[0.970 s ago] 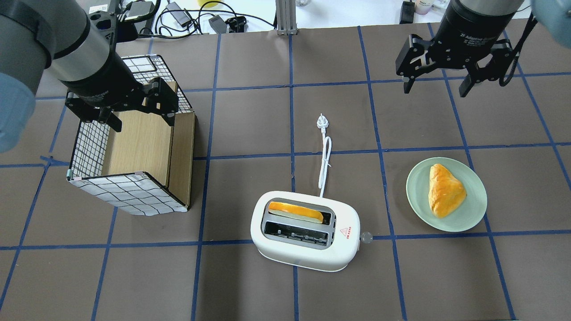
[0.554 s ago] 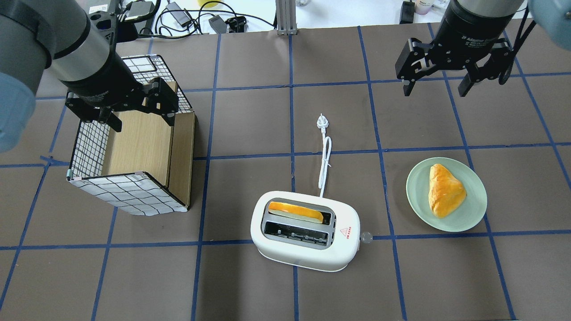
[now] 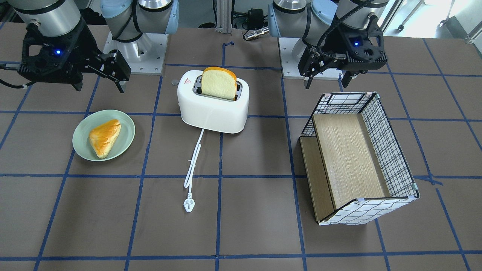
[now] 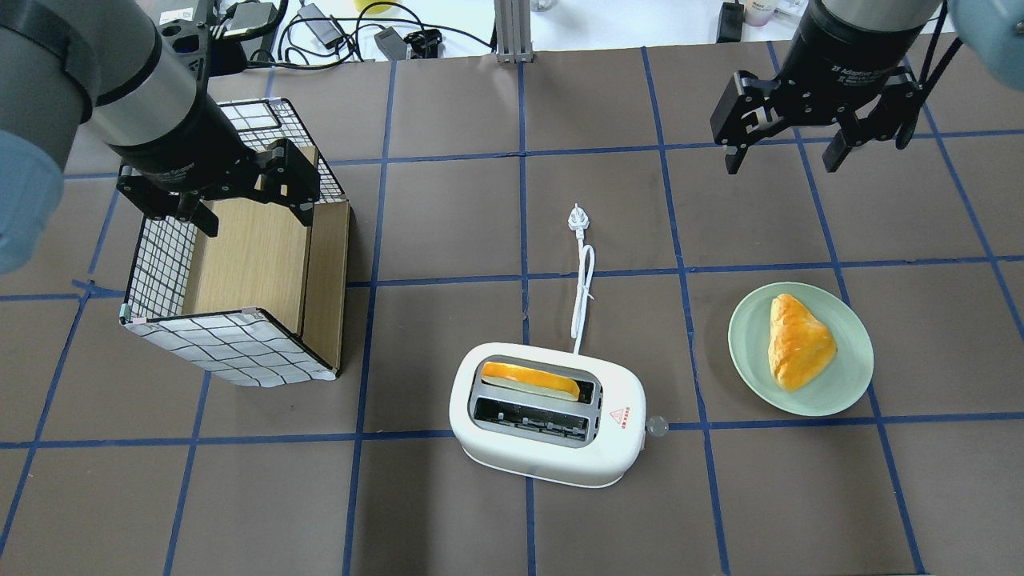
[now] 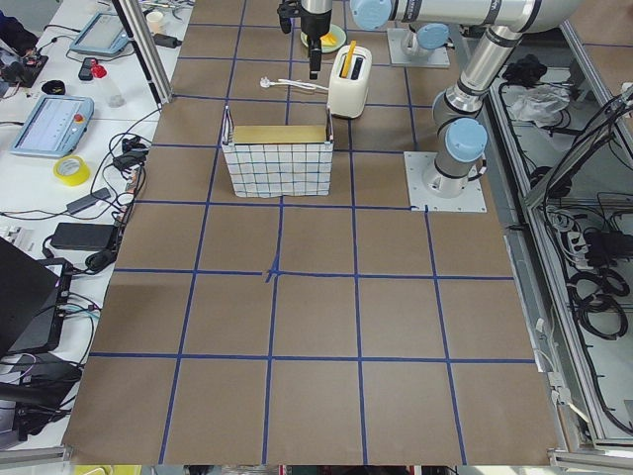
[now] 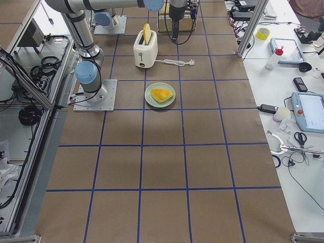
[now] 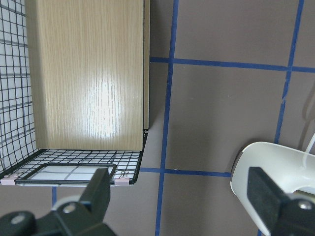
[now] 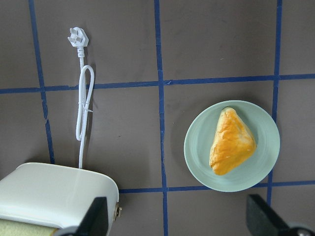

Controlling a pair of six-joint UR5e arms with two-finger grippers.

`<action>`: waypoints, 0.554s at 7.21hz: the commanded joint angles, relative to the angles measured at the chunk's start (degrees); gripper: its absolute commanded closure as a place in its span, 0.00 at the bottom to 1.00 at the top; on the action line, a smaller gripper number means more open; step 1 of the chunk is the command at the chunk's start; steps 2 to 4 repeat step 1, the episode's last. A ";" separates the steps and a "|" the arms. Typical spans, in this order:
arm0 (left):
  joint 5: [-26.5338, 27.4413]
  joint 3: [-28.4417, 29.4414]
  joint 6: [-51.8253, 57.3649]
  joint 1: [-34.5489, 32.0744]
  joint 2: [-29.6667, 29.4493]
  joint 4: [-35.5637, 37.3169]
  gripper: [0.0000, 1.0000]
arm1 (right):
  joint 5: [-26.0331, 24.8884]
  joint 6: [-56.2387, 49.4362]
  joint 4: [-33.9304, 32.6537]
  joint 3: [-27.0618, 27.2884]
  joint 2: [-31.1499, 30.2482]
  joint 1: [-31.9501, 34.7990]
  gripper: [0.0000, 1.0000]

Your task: Press toaster with right arm

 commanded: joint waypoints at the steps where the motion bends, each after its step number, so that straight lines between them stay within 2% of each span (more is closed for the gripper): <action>1: 0.00 0.00 0.00 0.00 0.01 0.00 0.00 | 0.14 0.13 -0.10 0.00 -0.01 0.04 0.00; 4: 0.00 0.00 0.00 0.00 0.01 0.00 0.00 | 0.14 0.13 -0.10 0.00 -0.01 0.04 0.00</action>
